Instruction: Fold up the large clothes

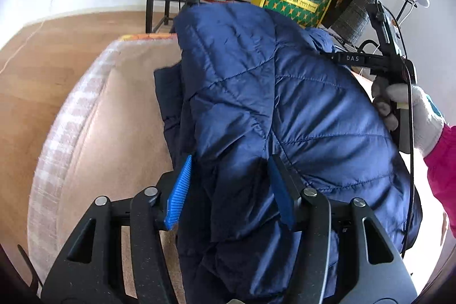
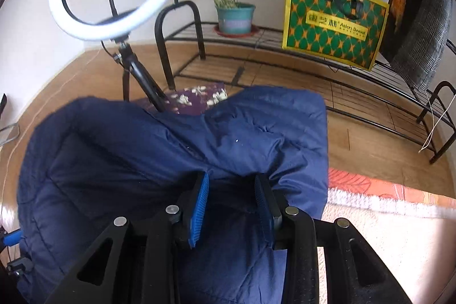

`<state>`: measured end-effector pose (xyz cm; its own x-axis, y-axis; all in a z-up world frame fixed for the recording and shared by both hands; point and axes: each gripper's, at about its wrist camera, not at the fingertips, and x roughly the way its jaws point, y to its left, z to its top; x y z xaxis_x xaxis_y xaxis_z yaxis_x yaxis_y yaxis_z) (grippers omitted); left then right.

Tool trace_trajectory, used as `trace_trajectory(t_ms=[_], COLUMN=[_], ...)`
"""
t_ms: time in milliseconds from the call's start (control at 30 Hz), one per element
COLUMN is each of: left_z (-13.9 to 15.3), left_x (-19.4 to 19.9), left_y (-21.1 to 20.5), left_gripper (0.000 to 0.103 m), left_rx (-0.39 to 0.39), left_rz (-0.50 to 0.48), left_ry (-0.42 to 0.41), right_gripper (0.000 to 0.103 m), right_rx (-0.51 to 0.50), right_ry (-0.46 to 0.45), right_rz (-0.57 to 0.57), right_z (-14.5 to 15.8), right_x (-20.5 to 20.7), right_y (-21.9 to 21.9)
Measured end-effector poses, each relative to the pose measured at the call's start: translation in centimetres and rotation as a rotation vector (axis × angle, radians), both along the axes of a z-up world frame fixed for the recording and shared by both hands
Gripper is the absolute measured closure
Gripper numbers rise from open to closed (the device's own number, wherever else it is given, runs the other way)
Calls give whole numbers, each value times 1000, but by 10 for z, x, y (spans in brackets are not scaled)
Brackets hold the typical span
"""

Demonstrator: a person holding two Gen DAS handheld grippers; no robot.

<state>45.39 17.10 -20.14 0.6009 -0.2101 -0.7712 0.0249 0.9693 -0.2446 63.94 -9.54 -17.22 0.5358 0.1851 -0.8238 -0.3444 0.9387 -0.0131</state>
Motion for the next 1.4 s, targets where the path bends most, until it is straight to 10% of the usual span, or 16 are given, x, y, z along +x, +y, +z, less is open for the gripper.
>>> trace_trajectory(t_ms=[267, 600, 1400], left_z=[24, -4, -45], left_x=[-9, 37, 79], left_y=[50, 106, 87], left_gripper=[26, 25, 25], left_rx=[-159, -629, -710], left_rz=[57, 101, 32], left_ry=[-14, 132, 222], right_gripper=[37, 24, 23], right_rx=[126, 597, 752], right_ry=[-48, 258, 391], right_rz=[-7, -66, 11], right_z=[46, 19, -26], right_x=[-30, -94, -102], right_y=[-33, -134, -127])
